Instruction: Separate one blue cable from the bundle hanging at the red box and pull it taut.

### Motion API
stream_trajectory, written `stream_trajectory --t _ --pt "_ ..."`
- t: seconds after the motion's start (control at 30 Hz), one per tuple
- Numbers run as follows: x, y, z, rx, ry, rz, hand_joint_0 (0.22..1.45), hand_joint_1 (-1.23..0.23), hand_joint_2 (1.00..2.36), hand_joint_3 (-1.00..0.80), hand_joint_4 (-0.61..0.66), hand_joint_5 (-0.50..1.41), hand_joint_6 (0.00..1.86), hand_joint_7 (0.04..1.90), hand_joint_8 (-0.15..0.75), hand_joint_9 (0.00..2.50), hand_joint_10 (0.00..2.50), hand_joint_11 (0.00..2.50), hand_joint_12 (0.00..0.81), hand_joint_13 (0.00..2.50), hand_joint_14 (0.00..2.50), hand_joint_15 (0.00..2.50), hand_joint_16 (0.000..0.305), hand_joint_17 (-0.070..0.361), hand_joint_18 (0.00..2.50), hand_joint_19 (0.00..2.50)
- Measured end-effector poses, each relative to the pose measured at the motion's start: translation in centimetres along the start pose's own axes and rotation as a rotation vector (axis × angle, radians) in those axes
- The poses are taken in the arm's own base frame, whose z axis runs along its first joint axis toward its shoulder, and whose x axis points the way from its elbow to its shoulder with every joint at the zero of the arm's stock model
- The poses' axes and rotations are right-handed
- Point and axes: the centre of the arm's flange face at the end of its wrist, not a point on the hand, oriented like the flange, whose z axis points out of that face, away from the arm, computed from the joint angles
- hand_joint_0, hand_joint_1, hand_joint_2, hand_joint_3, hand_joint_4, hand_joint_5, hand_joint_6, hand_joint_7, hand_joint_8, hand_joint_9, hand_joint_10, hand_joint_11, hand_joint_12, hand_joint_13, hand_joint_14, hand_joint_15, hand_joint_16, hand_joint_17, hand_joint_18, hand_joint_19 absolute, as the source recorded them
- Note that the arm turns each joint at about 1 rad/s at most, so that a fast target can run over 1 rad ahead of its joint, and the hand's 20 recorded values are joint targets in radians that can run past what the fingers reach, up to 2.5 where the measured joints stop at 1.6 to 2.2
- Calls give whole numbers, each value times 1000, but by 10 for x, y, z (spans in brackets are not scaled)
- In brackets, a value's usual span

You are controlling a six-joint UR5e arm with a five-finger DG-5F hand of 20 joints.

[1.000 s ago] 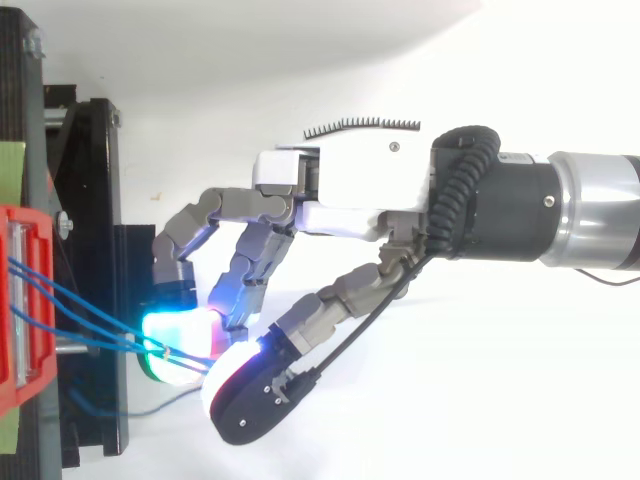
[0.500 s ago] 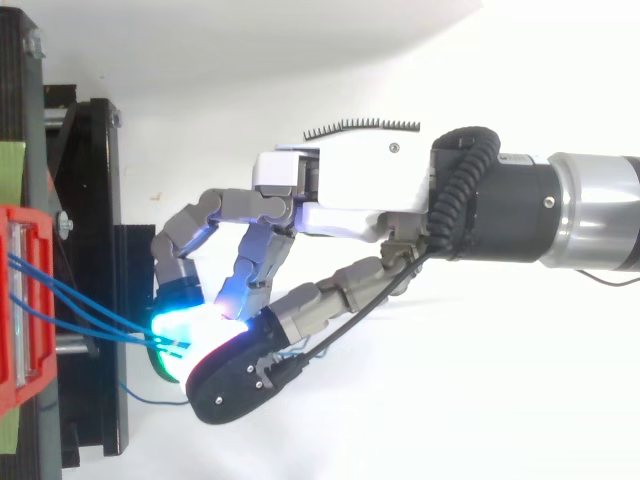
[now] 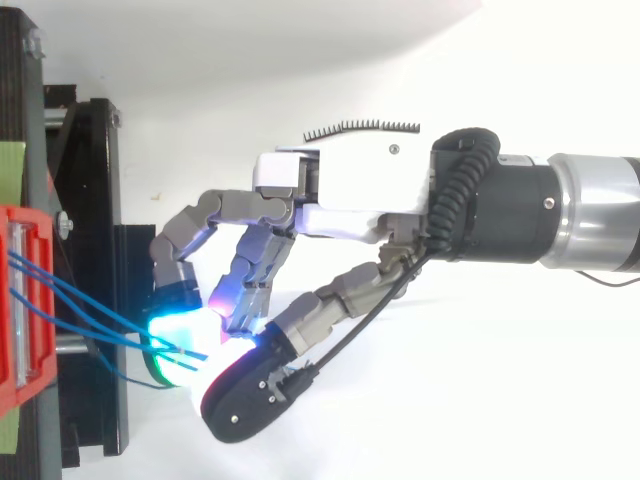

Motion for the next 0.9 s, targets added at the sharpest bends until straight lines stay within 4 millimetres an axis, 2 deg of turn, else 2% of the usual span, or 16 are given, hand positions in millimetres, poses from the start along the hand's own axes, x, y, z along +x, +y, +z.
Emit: stream_trajectory --t 0.1,0.2,0.33,0.4,0.5,0.57,0.6,0.67,0.7,0.73,0.77,0.83,0.9 --pt "0 0 0 1 0 0 774 -961 1000 -500 19 -169 944 1062 302 1142 24 971 338 1143 22 603 38 85 1028 505" --pt "0 0 0 1 0 0 647 -990 1000 -500 53 -163 941 1102 308 1128 25 1034 338 1123 24 625 39 87 1014 534" --pt "0 0 0 1 0 -1 540 -977 1000 -500 46 -155 935 1079 312 1100 23 1008 347 1100 24 623 42 94 1008 549" --pt "1 0 0 1 1 -1 483 -922 1000 -500 45 -137 918 1049 326 1121 21 958 362 1110 21 617 44 100 1030 551" --pt "1 0 0 3 1 -2 449 -882 1000 -500 86 -127 866 1117 339 1117 20 884 381 1115 20 601 47 107 1049 547" --pt "1 -1 -1 7 1 -2 441 -869 1000 -500 99 -128 846 1124 344 1109 20 873 387 1112 21 603 48 109 1050 549" --pt "1 -1 -1 8 1 -2 441 -808 1000 -500 104 -127 827 1104 340 1105 21 853 392 1114 19 600 48 109 1052 555" --pt "0 -1 -1 10 1 -2 509 -759 1000 -500 112 -121 795 1091 319 1095 22 842 371 1093 22 605 44 99 1011 592" --pt "0 -1 -1 10 1 -2 579 -757 1000 -500 98 -114 767 1142 309 1094 24 825 354 1078 23 613 41 92 986 613" --pt "1 -1 -1 10 2 -2 596 -773 1006 -407 70 -112 760 1179 308 1095 23 827 354 1079 21 613 41 92 985 610" --pt "1 -1 -1 10 2 -2 592 -774 1008 -387 64 -113 761 1185 309 1093 22 819 357 1079 21 609 41 92 985 610" --pt "2 -1 -1 10 3 -2 600 -806 1016 -174 36 -158 841 1108 321 1049 22 795 371 1082 21 593 44 100 1026 577" --pt "2 -1 -1 11 3 -2 603 -826 1015 -116 26 -171 861 1106 327 1029 22 790 385 1088 21 583 47 105 1047 551"
